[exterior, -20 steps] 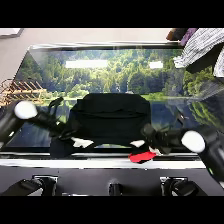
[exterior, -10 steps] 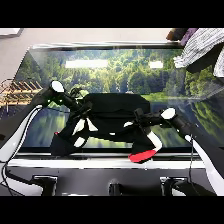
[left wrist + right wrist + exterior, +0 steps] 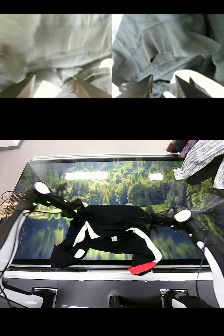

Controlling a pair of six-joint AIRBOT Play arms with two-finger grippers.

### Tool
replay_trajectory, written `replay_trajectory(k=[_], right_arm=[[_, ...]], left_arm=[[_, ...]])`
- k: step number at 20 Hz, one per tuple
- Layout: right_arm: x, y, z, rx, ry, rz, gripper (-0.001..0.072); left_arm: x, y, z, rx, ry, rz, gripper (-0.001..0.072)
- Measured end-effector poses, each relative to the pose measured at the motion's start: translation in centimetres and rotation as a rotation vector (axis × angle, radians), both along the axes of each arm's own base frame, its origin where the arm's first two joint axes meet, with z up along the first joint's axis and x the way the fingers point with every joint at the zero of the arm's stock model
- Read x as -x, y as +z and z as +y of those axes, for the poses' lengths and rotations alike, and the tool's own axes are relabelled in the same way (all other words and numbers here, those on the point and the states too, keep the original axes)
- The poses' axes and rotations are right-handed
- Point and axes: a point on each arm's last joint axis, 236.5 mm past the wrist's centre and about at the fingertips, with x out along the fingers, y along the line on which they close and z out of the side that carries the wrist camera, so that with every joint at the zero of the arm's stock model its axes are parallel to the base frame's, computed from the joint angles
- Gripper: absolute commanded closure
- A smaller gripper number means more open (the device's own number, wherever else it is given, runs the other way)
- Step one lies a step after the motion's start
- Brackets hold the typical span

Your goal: Fold the clothes and pants, and hang the long-sleeved shirts on hangers.

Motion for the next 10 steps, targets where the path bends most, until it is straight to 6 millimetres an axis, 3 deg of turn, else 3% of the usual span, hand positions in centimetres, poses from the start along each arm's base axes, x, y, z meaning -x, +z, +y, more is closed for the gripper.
replay_trajectory(k=[2,5,7,10], right_arm=[[1.9,1.8,-0.4,0.108,0.122,-0.04,0.0339],[5.1,3.1,1.0,0.265,0.297,-0.079,0.03],[6.7,2.6,2.7,0.363,0.39,-0.09,0.0282],[7.7,0.1,4.6,0.498,0.482,-0.079,0.0282]], left_arm=[[-0.2,2.4,2.6,-0.068,0.001,-0.088,0.009],[1.8,4.4,5.4,-0.168,-0.011,-0.181,0.009],[3.7,4.4,6.3,-0.205,-0.007,-0.227,0.0091],[6.2,3.2,6.7,-0.237,0.0,-0.271,0.0091]])
